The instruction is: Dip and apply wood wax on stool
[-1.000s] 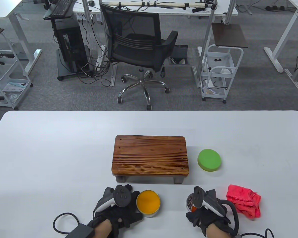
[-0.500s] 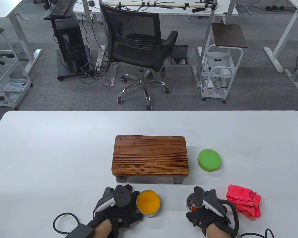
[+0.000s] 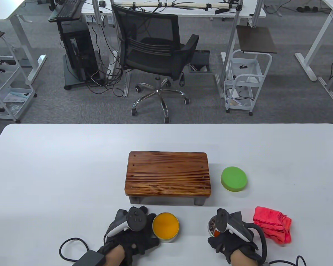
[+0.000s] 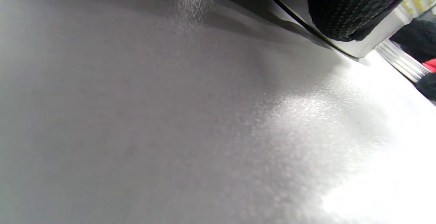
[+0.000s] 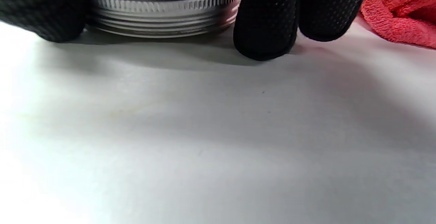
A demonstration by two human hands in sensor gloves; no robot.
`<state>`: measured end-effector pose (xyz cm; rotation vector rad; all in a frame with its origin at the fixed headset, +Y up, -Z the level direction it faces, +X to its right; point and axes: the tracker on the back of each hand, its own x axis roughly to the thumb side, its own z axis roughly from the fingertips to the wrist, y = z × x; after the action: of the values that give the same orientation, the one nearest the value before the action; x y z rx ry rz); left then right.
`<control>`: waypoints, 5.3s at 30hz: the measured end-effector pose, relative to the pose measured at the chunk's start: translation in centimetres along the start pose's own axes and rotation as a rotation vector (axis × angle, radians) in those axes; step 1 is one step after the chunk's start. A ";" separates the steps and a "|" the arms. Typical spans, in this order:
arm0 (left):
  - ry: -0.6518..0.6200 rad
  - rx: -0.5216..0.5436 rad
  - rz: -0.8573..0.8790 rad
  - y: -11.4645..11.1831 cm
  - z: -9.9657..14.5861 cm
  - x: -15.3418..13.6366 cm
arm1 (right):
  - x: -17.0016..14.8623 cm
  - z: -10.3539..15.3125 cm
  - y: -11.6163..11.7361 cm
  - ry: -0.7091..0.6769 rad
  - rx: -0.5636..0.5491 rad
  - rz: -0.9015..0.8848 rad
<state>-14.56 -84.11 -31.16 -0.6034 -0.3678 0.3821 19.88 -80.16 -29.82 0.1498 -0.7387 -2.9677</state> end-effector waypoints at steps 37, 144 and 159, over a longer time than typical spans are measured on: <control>-0.006 0.001 0.007 0.1 0.0 -0.1 | -1.5 0.8 -1.5 -0.028 -0.020 -0.127; -0.026 -0.016 0.041 0.3 0.2 -0.5 | 17.9 3.2 -7.9 -0.633 -0.050 0.455; -0.027 -0.016 0.041 0.3 0.2 -0.5 | 18.8 2.7 -7.0 -0.615 -0.035 0.482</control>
<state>-15.13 -84.03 -31.33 -0.6227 -0.3853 0.4273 0.59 -74.61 -32.19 -0.8487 -0.6449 -2.5384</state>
